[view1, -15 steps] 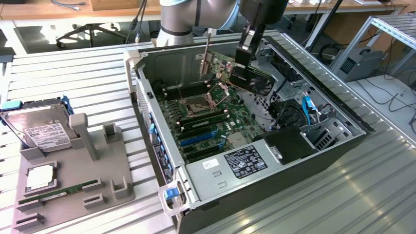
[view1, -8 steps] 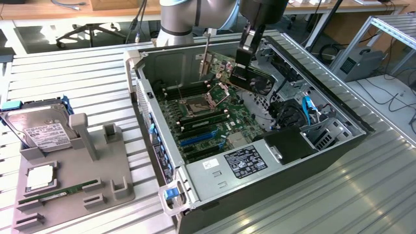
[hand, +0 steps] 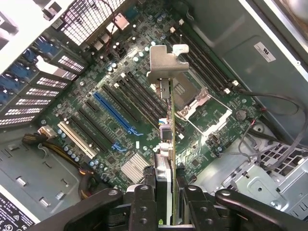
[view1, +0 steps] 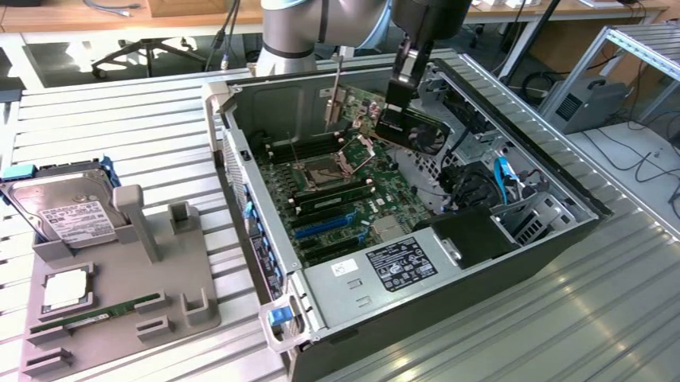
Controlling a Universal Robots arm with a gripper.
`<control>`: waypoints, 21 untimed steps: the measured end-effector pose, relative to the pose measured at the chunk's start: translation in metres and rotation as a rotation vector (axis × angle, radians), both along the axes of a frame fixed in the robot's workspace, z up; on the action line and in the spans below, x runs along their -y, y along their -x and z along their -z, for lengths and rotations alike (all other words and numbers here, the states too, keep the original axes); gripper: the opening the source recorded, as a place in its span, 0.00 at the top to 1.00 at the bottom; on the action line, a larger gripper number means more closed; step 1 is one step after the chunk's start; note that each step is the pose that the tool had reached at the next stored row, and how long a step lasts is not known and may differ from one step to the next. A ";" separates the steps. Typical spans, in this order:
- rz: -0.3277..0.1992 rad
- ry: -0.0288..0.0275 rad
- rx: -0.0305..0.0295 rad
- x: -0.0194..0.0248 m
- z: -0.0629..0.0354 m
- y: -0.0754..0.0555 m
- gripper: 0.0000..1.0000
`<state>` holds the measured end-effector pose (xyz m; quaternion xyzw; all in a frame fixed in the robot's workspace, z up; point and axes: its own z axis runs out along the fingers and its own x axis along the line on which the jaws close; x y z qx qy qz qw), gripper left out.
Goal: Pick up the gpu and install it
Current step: 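Insert the gpu into the slot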
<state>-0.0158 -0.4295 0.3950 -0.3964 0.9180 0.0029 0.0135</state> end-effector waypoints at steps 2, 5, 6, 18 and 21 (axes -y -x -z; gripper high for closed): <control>-0.009 0.0000 0.0000 0.0000 0.0000 0.000 0.73; -0.018 0.0001 0.0000 0.0000 0.0000 0.000 0.73; -0.021 0.0001 0.0000 0.0000 0.0000 0.000 0.73; -0.057 0.0003 0.0000 0.0000 0.0001 0.000 0.73; -0.067 0.0004 0.0000 0.0000 0.0001 0.000 0.73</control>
